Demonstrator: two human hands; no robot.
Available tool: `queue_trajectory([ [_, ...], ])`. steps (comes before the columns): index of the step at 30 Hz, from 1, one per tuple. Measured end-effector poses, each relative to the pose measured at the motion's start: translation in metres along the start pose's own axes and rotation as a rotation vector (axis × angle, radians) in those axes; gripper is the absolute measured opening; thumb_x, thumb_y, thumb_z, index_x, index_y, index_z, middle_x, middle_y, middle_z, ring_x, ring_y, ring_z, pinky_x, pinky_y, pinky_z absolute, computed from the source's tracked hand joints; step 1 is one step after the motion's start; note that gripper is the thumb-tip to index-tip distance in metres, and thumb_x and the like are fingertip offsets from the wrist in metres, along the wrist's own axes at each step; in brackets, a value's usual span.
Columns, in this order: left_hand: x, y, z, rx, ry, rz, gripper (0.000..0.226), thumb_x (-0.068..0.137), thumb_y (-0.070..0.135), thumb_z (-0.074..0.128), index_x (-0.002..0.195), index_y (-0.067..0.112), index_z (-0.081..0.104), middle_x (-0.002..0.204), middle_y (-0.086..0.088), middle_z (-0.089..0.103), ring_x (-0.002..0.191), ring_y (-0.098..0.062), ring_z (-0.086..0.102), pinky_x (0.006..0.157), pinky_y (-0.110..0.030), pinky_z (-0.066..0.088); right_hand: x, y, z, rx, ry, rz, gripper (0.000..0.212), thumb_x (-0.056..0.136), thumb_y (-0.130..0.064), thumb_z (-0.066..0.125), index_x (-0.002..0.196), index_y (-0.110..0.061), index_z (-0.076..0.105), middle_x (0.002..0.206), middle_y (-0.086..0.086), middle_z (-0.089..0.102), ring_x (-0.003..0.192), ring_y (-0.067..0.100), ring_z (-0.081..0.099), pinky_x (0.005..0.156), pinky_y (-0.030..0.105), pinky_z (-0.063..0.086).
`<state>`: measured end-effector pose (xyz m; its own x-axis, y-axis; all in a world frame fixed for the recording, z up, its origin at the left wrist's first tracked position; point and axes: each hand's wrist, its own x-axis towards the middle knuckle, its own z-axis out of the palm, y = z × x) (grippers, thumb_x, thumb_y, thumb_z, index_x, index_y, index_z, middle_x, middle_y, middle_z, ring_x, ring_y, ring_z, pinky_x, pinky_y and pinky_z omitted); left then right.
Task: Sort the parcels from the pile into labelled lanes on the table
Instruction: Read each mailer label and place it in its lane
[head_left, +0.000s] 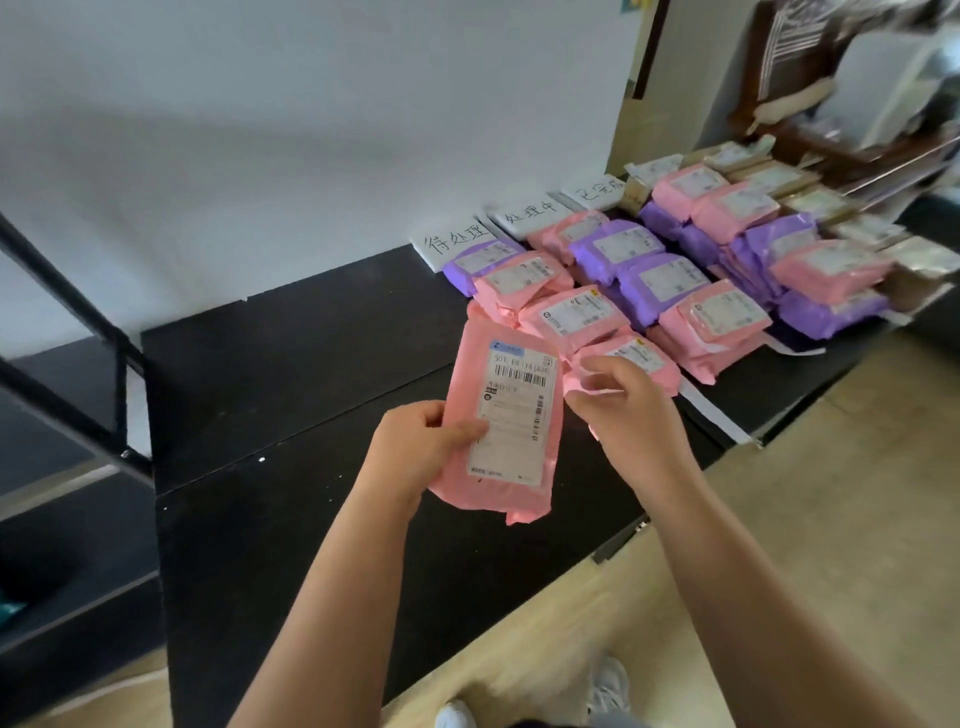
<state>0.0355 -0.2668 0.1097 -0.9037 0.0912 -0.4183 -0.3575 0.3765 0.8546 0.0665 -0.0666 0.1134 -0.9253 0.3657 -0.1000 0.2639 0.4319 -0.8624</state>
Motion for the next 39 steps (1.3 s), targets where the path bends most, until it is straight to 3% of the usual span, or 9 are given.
queue_trajectory([
  [4,0.003,0.024,0.042,0.202,-0.086,0.075,0.013,0.087,0.027,0.074,0.097,0.031,0.068,0.094,0.012,0.071,0.082,-0.005,0.068,0.063,-0.019,0.052,0.012,0.022,-0.043,-0.039,0.058,-0.082,0.043,0.096,-0.029,0.064,0.137,-0.029,0.054,0.133,-0.015,0.056,0.123,0.007,0.053,0.080,0.021,0.041],
  [8,0.006,0.050,0.092,0.308,-0.162,0.154,0.020,0.088,0.027,0.072,0.107,0.029,0.072,0.098,0.014,0.072,0.086,-0.002,0.067,0.063,-0.015,0.048,0.030,0.045,-0.089,-0.110,-0.010,-0.093,0.035,0.096,-0.027,0.062,0.131,-0.025,0.061,0.109,-0.015,0.060,0.107,0.009,0.059,0.082,0.027,0.045],
  [13,0.010,0.078,0.164,0.308,-0.167,0.168,0.012,0.085,0.024,0.075,0.097,0.025,0.076,0.093,0.006,0.075,0.088,-0.014,0.071,0.083,-0.033,0.057,0.062,0.091,-0.159,-0.093,-0.055,-0.034,0.029,0.089,-0.030,0.071,0.117,-0.027,0.067,0.105,-0.010,0.070,0.097,0.012,0.066,0.086,0.034,0.053],
  [17,0.016,0.097,0.215,0.264,-0.074,0.178,0.013,0.081,0.028,0.079,0.090,0.019,0.077,0.089,-0.005,0.074,0.090,-0.032,0.067,0.084,-0.048,0.052,0.086,0.118,-0.207,0.004,-0.061,-0.049,0.011,0.083,-0.022,0.078,0.092,-0.023,0.071,0.087,-0.005,0.073,0.083,0.014,0.069,0.079,0.038,0.054],
  [21,0.025,0.108,0.252,0.118,0.032,0.198,0.014,0.081,0.031,0.080,0.094,0.024,0.076,0.090,0.007,0.075,0.088,-0.020,0.070,0.084,-0.044,0.057,0.106,0.136,-0.239,0.089,-0.053,-0.032,0.010,0.083,-0.018,0.078,0.088,-0.011,0.073,0.079,0.008,0.072,0.067,0.014,0.063,0.062,0.035,0.051],
  [27,0.061,0.115,0.283,0.000,0.220,0.156,0.049,0.090,0.029,0.071,0.135,0.025,0.052,0.116,0.007,0.061,0.091,-0.003,0.058,0.063,-0.020,0.044,0.142,0.152,-0.264,0.211,0.065,0.072,0.001,0.088,-0.017,0.074,0.087,-0.018,0.073,0.076,-0.007,0.075,0.068,0.008,0.069,0.053,0.021,0.054],
  [31,0.099,0.118,0.298,-0.021,0.186,0.084,0.046,0.088,0.036,0.072,0.129,0.020,0.057,0.116,0.006,0.063,0.099,-0.012,0.060,0.075,-0.026,0.045,0.179,0.157,-0.270,0.248,0.119,0.127,0.007,0.092,-0.019,0.070,0.085,-0.020,0.071,0.075,-0.011,0.075,0.076,0.018,0.073,0.070,0.034,0.060],
  [35,0.144,0.129,0.313,-0.018,0.148,0.064,0.031,0.091,0.033,0.068,0.119,0.021,0.065,0.107,0.009,0.068,0.096,-0.009,0.062,0.075,-0.022,0.044,0.231,0.159,-0.263,0.249,0.153,0.157,0.007,0.093,-0.020,0.068,0.097,-0.015,0.072,0.080,-0.010,0.075,0.062,0.001,0.069,0.054,0.015,0.055],
  [39,0.174,0.144,0.317,-0.032,0.171,0.069,0.025,0.092,0.028,0.067,0.115,0.020,0.065,0.106,0.007,0.069,0.089,-0.007,0.061,0.068,-0.019,0.044,0.270,0.161,-0.255,0.198,0.187,0.152,0.019,0.093,-0.024,0.068,0.109,-0.015,0.063,0.091,-0.009,0.070,0.077,-0.001,0.067,0.056,0.014,0.051],
])
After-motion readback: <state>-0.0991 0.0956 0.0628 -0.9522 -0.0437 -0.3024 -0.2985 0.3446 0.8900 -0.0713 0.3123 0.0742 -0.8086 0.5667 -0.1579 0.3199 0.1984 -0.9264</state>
